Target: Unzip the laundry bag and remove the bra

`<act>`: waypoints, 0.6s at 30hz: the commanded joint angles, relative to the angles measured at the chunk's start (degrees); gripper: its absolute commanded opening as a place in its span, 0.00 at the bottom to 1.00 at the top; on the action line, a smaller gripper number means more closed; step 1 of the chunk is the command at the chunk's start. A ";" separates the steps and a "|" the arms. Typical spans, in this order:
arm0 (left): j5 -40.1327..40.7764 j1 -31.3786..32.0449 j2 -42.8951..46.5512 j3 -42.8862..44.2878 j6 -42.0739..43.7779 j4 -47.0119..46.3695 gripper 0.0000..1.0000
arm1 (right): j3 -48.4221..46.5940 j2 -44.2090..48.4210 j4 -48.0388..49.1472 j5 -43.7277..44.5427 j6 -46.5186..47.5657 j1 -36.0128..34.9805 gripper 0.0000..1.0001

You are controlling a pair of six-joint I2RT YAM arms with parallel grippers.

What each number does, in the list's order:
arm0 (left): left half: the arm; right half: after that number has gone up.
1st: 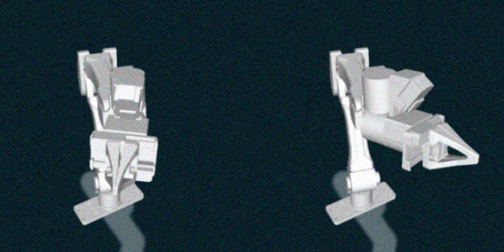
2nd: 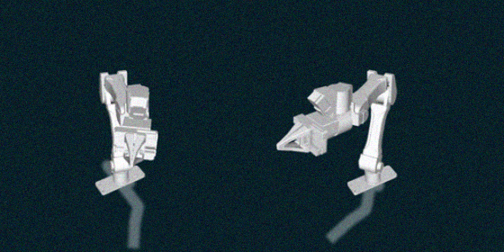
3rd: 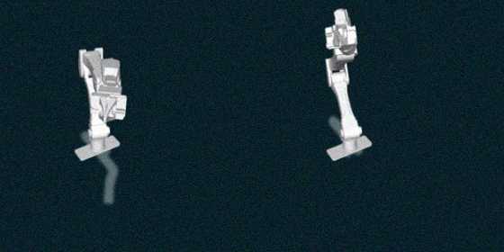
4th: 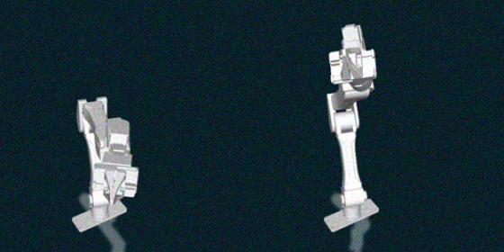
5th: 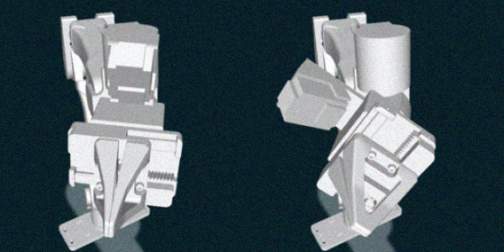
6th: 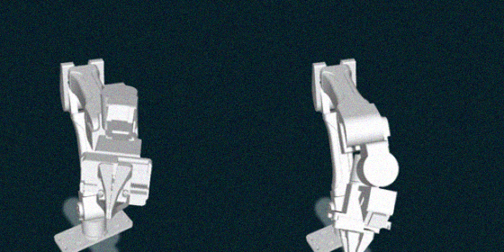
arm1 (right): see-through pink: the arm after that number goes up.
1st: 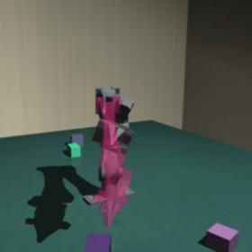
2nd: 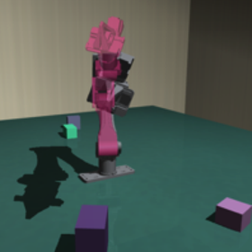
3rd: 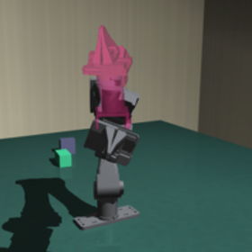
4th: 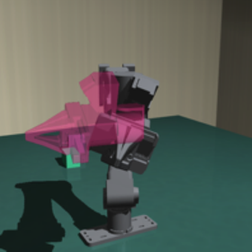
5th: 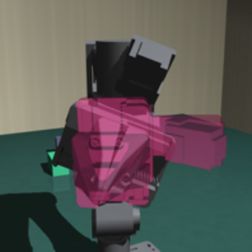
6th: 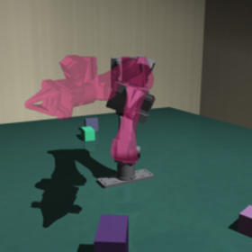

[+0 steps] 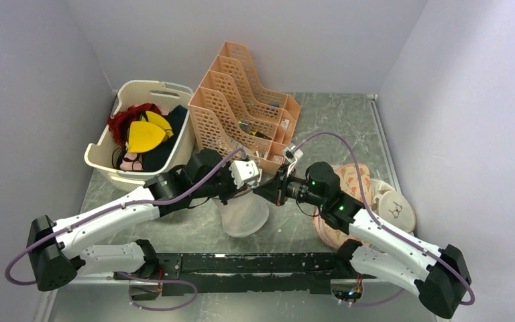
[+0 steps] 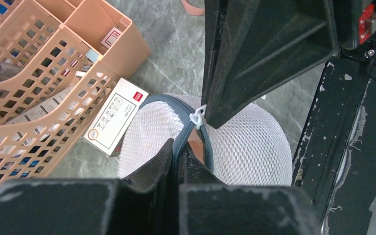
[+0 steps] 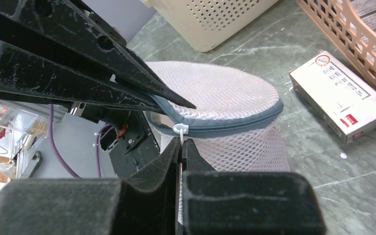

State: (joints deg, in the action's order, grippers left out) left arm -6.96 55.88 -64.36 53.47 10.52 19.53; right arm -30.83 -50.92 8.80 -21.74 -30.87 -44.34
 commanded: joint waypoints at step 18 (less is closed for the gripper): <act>-0.12 0.38 2.41 -0.50 0.95 -1.88 0.15 | 5.61 -3.61 8.43 -18.72 -1.78 22.01 0.00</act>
State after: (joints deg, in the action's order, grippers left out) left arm -7.73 56.10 -60.29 51.16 11.16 15.73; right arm -25.82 -57.41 14.72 -40.23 -33.36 -22.83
